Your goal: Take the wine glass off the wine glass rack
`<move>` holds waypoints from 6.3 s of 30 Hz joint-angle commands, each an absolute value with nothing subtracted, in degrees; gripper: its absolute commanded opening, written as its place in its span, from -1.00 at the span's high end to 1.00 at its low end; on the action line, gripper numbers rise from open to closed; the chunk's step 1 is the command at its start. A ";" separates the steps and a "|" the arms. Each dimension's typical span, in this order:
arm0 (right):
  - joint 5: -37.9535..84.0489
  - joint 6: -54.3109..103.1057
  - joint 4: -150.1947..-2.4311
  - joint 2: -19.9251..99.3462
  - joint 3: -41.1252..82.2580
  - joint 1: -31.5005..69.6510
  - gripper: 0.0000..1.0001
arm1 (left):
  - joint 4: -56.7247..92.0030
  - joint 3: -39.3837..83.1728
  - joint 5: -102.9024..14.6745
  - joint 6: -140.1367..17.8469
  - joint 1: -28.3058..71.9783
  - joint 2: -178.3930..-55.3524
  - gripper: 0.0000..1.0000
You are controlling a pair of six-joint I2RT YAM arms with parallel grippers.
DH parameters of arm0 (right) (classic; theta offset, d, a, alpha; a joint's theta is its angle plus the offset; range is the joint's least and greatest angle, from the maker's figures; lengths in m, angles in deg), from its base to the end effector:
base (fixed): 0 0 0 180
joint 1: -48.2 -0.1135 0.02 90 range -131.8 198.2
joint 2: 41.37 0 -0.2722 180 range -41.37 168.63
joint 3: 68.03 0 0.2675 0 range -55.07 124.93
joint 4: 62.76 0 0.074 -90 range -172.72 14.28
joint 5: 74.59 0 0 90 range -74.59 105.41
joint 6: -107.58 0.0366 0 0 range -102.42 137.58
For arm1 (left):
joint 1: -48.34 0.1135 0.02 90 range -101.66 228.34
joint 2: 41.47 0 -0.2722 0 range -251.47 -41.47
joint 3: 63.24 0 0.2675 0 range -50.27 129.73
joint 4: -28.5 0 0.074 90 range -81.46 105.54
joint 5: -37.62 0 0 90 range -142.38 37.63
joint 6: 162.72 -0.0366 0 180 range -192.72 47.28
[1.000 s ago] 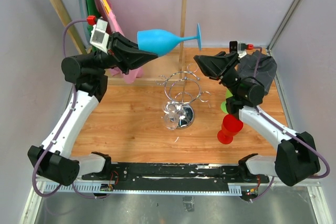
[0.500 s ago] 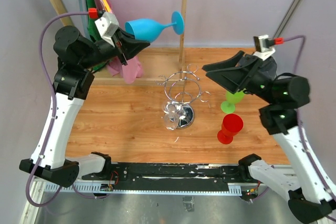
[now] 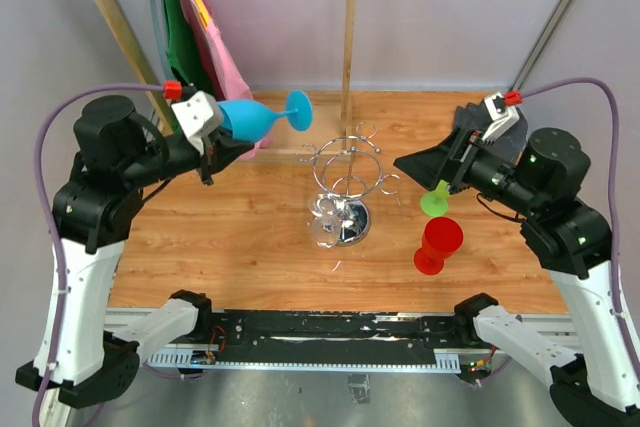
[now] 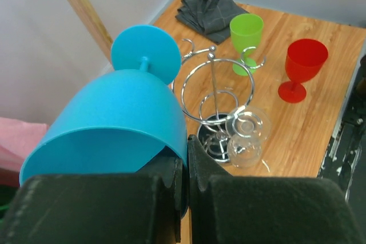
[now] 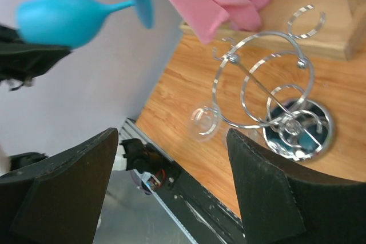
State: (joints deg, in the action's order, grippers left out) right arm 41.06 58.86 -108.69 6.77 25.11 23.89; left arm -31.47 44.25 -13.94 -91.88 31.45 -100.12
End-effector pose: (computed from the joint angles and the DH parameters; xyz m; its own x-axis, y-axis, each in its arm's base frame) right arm 0.1160 0.0698 0.5036 -0.5162 0.4194 -0.7468 -0.5655 0.4879 0.6649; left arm 0.1419 -0.0669 0.5275 0.0918 0.2408 -0.9662 0.8269 0.5221 0.2087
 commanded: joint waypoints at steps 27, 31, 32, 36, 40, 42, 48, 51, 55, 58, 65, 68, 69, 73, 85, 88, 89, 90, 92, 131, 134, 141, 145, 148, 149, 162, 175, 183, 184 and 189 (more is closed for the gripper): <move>-2.58 50.91 -138.32 16.43 41.24 44.46 -0.97 | -40.06 69.53 -18.57 -103.13 -2.54 -122.06 1.00; 1.01 49.66 -140.56 15.97 41.09 50.41 -0.96 | -40.11 65.36 -21.51 -101.27 -10.17 -122.03 1.00; 1.07 49.46 -141.04 15.66 40.94 51.27 -0.97 | -40.13 64.19 -22.47 -100.88 -11.78 -122.01 0.99; 0.50 48.99 -142.64 14.72 40.84 53.44 -0.97 | -40.36 60.92 -25.71 -98.98 -16.01 -122.59 0.99; -0.28 48.74 -144.33 14.70 41.61 54.49 -0.97 | -42.79 59.58 -29.02 -98.91 -20.40 -124.87 0.99; -1.02 48.67 -144.98 14.50 42.22 54.69 -0.97 | -44.25 59.42 -30.08 -98.77 -22.21 -126.92 0.99; -2.57 47.94 -146.93 13.88 44.60 54.97 -0.97 | -46.85 59.24 -31.79 -97.08 -23.87 -131.55 1.00; -3.06 47.61 -147.66 13.36 44.90 54.94 -0.97 | -48.96 58.71 -32.62 -96.05 -24.71 -133.24 0.99; -2.48 47.97 -147.62 12.65 44.19 54.97 -0.97 | -50.48 57.37 -35.13 -95.23 -25.81 -135.22 0.99; -1.30 48.84 -147.16 12.31 43.41 54.96 -0.97 | -50.91 57.58 -36.43 -94.91 -26.01 -137.68 0.99; -0.75 49.17 -146.64 11.34 42.57 54.97 -0.97 | -54.05 60.74 -38.68 -94.21 -26.02 -145.61 0.99; -0.84 49.14 -146.69 10.87 42.37 54.97 -0.97 | -56.00 63.54 -39.95 -94.12 -26.02 -149.31 0.99; -0.73 49.34 -146.58 10.72 42.20 54.97 -0.97 | -56.48 64.27 -40.40 -94.16 -26.04 -150.33 1.00; -0.20 49.77 -146.39 10.45 41.85 54.97 -0.97 | -56.97 66.22 -42.27 -94.54 -26.04 -153.22 0.99; 0.19 50.29 -146.21 9.52 40.65 54.97 -0.96 | -56.99 69.82 -46.41 -95.75 -24.72 -158.19 0.99; 0.20 50.28 -146.12 9.52 40.77 54.97 -0.97 | -56.99 69.94 -45.79 -95.97 -24.50 -159.14 0.99; 0.14 50.28 -146.12 9.52 40.75 54.97 -0.97 | -56.98 69.88 -45.60 -96.01 -24.38 -159.46 0.99; 0.12 50.29 -146.12 9.52 40.81 54.97 -0.97 | -56.97 69.93 -45.42 -96.03 -24.34 -159.76 0.99; 0.11 50.21 -146.17 9.43 40.94 54.96 -0.97 | -56.97 70.02 -44.99 -96.10 -24.23 -160.35 0.99; 1.11 50.28 -146.07 9.73 40.55 54.96 -0.97 | -58.12 75.69 -47.71 -96.40 -23.56 -154.45 -0.29; 1.86 49.96 -146.27 10.14 41.10 54.97 -0.97 | -56.41 76.93 -48.70 -96.63 -23.37 -152.42 -0.34; 6.51 46.55 -148.64 14.86 48.10 54.96 -0.97 | -48.38 85.27 -49.90 -92.95 -16.86 -149.09 -0.43; 12.37 45.36 -151.05 18.43 53.49 54.97 -0.97 | -42.41 85.08 -48.59 -90.14 -11.26 -143.57 -0.49; 17.69 45.69 -152.27 19.13 55.21 54.96 -1.00 | -33.23 77.30 -49.65 -90.31 -7.33 -135.76 -0.62; 20.03 46.54 -152.49 18.98 54.88 54.90 -0.96 | -30.64 74.10 -50.10 -90.56 -5.91 -133.16 -0.66; 40.36 58.51 -145.75 11.21 42.37 54.62 -0.84 | -27.76 65.20 -33.97 -76.34 21.12 -129.00 -0.82; 41.68 56.98 -141.87 12.01 37.08 54.53 -0.97 | -22.68 39.67 -22.34 -57.78 26.68 -111.67 -0.84; 40.95 53.49 -141.26 15.12 36.64 54.50 -0.97 | -17.08 25.31 -15.60 -42.24 26.70 -100.78 -0.80; 40.72 53.24 -141.28 15.48 36.85 54.50 -0.97 | -16.73 24.18 -14.91 -40.54 26.69 -100.37 -0.78; 40.07 52.62 -141.53 16.17 36.85 54.48 -0.97 | -14.74 18.24 -11.33 -34.16 26.78 -99.61 -0.70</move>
